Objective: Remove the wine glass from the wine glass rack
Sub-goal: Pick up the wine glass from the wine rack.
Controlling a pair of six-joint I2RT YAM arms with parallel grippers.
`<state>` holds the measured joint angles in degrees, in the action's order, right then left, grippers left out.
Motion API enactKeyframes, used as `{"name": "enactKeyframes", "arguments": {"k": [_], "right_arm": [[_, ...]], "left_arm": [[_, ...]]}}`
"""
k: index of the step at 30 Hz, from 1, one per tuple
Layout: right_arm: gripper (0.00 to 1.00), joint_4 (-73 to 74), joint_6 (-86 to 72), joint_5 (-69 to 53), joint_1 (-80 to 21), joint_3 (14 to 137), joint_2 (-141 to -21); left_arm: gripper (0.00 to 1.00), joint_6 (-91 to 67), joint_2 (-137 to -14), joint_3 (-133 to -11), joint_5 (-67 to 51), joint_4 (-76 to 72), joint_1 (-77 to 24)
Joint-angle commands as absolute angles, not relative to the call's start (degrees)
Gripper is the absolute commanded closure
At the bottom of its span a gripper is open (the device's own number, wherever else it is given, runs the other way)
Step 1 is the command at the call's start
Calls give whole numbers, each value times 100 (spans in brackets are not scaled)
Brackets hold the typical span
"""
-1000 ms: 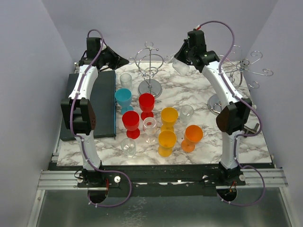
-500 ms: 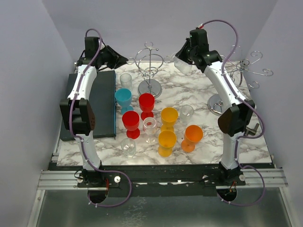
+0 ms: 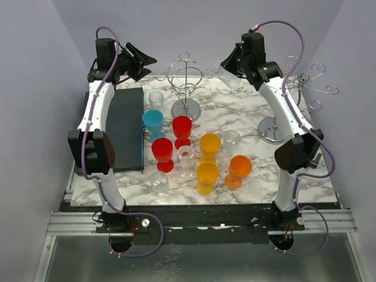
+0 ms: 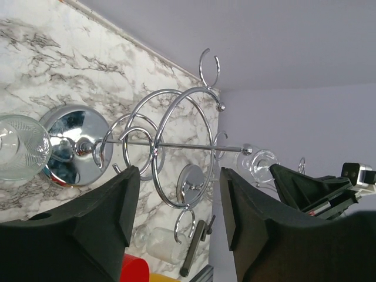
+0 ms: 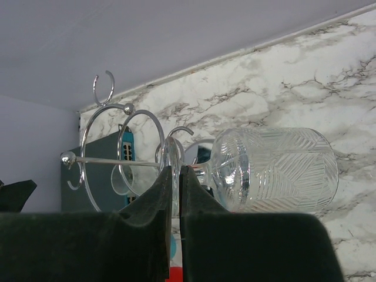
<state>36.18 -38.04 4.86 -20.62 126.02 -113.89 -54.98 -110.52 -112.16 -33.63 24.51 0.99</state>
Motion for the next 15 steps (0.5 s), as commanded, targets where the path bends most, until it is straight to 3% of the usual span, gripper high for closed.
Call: {"name": "enactKeyframes", "arguments": {"k": [1, 15], "right_arm": [[99, 3441, -3908, 500, -2039, 12466, -10887], [99, 3213, -4715, -912, -2039, 12258, -10164]], "left_arm": [[36, -5307, -10475, -11073, -3066, 2340, 121], [33, -6023, -8835, -9519, -3416, 1202, -112]]}}
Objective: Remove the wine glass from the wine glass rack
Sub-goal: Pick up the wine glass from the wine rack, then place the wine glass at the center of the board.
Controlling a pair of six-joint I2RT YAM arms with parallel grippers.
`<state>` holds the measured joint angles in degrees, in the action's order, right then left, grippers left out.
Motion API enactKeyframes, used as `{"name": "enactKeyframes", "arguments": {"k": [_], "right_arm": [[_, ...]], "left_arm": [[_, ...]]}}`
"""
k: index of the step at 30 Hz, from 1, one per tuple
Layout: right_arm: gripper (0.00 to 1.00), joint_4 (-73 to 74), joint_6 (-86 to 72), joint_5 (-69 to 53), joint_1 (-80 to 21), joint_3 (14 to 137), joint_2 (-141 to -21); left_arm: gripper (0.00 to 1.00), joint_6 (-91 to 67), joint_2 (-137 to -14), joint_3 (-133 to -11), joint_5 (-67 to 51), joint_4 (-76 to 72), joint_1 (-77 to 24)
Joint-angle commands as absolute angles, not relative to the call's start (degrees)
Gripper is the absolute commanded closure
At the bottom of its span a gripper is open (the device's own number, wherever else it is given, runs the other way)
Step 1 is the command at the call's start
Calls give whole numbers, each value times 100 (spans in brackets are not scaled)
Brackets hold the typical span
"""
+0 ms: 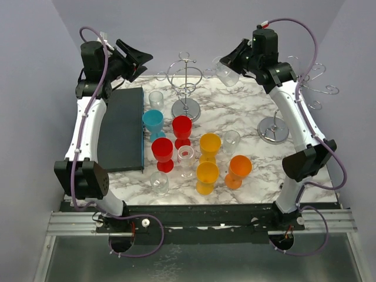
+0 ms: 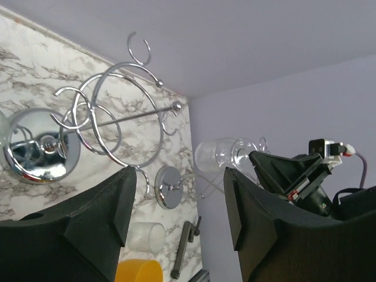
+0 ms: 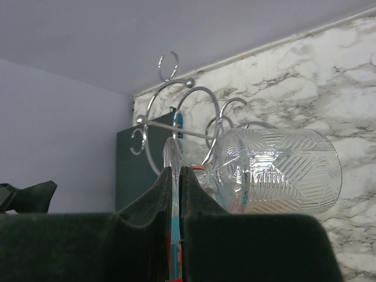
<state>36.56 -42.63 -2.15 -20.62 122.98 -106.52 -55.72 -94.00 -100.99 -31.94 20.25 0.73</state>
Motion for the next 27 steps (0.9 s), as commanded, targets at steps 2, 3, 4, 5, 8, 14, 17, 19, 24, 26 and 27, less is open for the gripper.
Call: {"name": "enactKeyframes", "arguments": {"k": [2, 3, 4, 5, 8, 14, 17, 19, 24, 26, 27], "right_arm": [[99, 3069, -4939, -1223, -2039, 12219, -10027], [100, 2962, -5078, -1376, -2035, 12174, -9953], [99, 2831, -5210, -1582, -2032, 12120, -9881], [99, 2712, -5399, -1754, -2037, 12084, -9835], [99, 2343, -5896, -2314, -2036, 12022, -9764], [99, 1312, -7079, -3037, -2037, 11510, -9540], [99, 834, -7560, -3174, -2034, 11204, -9415], [100, 503, -7893, -3274, -2039, 11025, -9369], [100, 165, -8329, -3283, -2039, 10872, -9312], [99, 92, -8420, -3253, -2037, 10864, -9291], [99, 54, -8485, -3265, -2038, 10860, -9290]], "left_arm": [[33, -6261, -8584, -9114, -3457, 769, -258], [33, -6432, -8472, -8823, -3499, 439, -307], [33, -6675, -8344, -8574, -3555, -53, -391], [33, -6824, -8262, -8321, -3585, -414, -492], [32, -6943, -8094, -7940, -3524, -1150, -856], [28, -6934, -7924, -7373, -3274, -2239, -1526], [25, -6987, -7896, -7095, -3218, -2758, -1678], [24, -7020, -7942, -6987, -3207, -3011, -1745], [24, -7179, -7972, -6681, -3200, -3487, -1793], [24, -7168, -7971, -6619, -3209, -3540, -1793], [24, -7163, -7972, -6590, -3206, -3590, -1793]]}}
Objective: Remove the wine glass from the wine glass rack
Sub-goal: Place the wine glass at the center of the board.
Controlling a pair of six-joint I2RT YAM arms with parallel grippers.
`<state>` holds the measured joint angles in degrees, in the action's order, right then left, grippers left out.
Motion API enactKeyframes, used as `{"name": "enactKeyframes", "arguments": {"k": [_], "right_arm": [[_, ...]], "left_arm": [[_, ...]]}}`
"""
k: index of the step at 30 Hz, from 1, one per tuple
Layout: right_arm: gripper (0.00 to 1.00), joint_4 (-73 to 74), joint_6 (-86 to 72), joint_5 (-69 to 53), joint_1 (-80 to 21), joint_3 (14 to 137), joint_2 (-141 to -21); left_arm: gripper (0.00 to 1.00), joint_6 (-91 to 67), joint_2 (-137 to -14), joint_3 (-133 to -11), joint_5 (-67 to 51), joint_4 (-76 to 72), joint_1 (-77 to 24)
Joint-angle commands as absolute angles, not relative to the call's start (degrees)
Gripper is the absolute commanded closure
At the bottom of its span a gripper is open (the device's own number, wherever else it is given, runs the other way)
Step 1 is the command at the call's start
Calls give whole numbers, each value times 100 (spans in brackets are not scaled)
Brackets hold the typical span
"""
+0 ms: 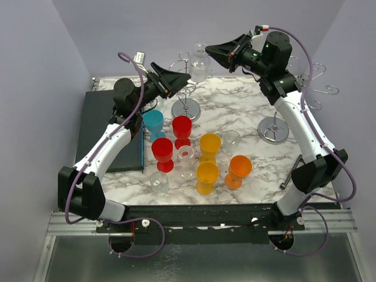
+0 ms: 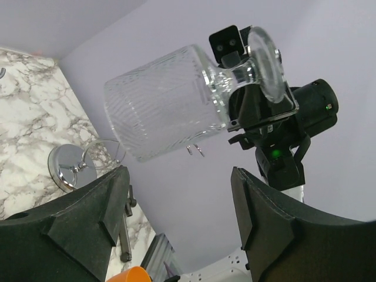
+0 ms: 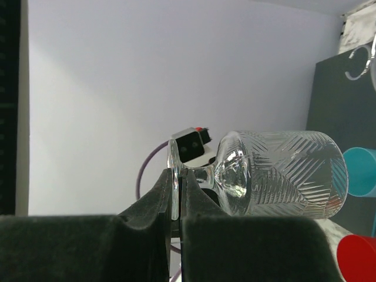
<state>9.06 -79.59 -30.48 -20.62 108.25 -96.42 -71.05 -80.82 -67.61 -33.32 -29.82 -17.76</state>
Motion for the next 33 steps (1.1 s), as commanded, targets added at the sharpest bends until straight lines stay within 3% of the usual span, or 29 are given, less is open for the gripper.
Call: {"name": "enactKeyframes", "arguments": {"k": [1, 19, 24, 33], "right_arm": [[99, -42, -8538, -3282, -2039, 10855, -9294], [100, -1152, -9602, -3664, -2048, 10311, -9307], [99, -1336, -9783, -3649, -2048, 10212, -9304], [99, -1544, -9916, -3565, -2045, 9871, -9223]], "left_arm": [[24, -7167, -7978, -6583, -3208, -3619, -1793], [25, -8149, -8804, -6882, -3406, -5578, -1806], [29, -8416, -8919, -6898, -3369, -6277, -1897], [49, -8793, -8972, -6974, -3297, -7017, -1976]]}}
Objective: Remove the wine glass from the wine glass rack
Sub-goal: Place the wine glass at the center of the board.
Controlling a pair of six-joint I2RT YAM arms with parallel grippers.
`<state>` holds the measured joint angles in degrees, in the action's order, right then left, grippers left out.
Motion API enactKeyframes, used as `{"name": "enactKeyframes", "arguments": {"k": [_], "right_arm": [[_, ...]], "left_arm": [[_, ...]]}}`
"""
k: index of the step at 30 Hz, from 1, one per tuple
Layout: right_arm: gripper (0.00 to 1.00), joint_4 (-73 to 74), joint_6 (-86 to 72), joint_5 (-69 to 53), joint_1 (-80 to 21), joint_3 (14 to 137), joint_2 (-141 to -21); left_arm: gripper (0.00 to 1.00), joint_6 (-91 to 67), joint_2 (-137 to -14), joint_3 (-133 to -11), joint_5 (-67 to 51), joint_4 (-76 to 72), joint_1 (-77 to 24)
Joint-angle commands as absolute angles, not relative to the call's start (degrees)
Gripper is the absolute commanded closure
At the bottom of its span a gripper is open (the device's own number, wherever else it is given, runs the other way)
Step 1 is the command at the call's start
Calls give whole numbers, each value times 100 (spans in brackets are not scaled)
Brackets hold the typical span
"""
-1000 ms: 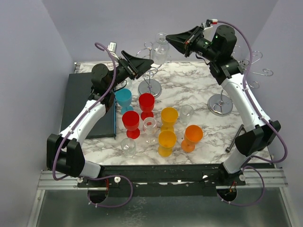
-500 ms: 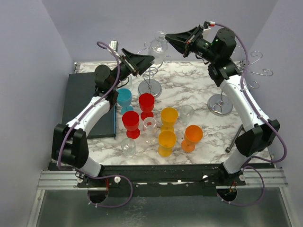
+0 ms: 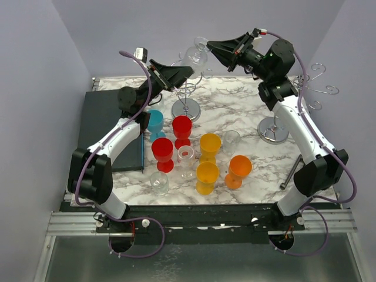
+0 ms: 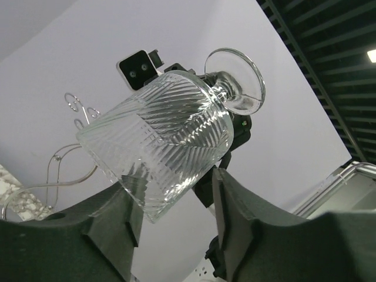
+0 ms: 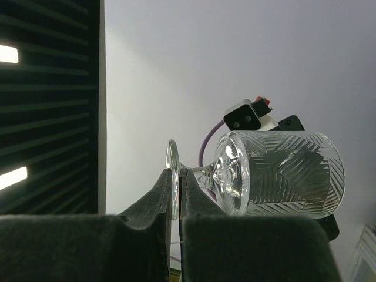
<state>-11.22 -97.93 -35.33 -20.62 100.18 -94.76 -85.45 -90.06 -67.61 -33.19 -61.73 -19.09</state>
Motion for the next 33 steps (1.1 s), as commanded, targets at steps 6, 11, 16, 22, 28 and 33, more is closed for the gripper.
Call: {"name": "enactKeyframes", "arguments": {"k": [6, 11, 16, 22, 28, 33], "right_arm": [[99, -1384, -9661, -3444, -2048, 9587, -9111], [100, -1148, -9297, -3284, -2037, 9316, -8944], [100, -570, -8631, -2951, -2017, 9106, -8593], [65, 415, -7647, -2350, -1995, 9139, -8231], [25, 1285, -6720, -1643, -1979, 9162, -7866], [10, 1855, -5921, -1132, -1977, 9294, -7545]], "left_arm": [[72, -8728, -8760, -7002, -3284, -7075, -2004], [77, -8651, -8607, -7022, -3338, -7043, -2004], [97, -8314, -8327, -7031, -3460, -6247, -2004], [100, -7462, -7806, -7153, -3531, -4503, -2004], [100, -6357, -7537, -7799, -3533, -2055, -2004], [100, -5524, -7392, -8305, -3381, -40, -2021]]}}
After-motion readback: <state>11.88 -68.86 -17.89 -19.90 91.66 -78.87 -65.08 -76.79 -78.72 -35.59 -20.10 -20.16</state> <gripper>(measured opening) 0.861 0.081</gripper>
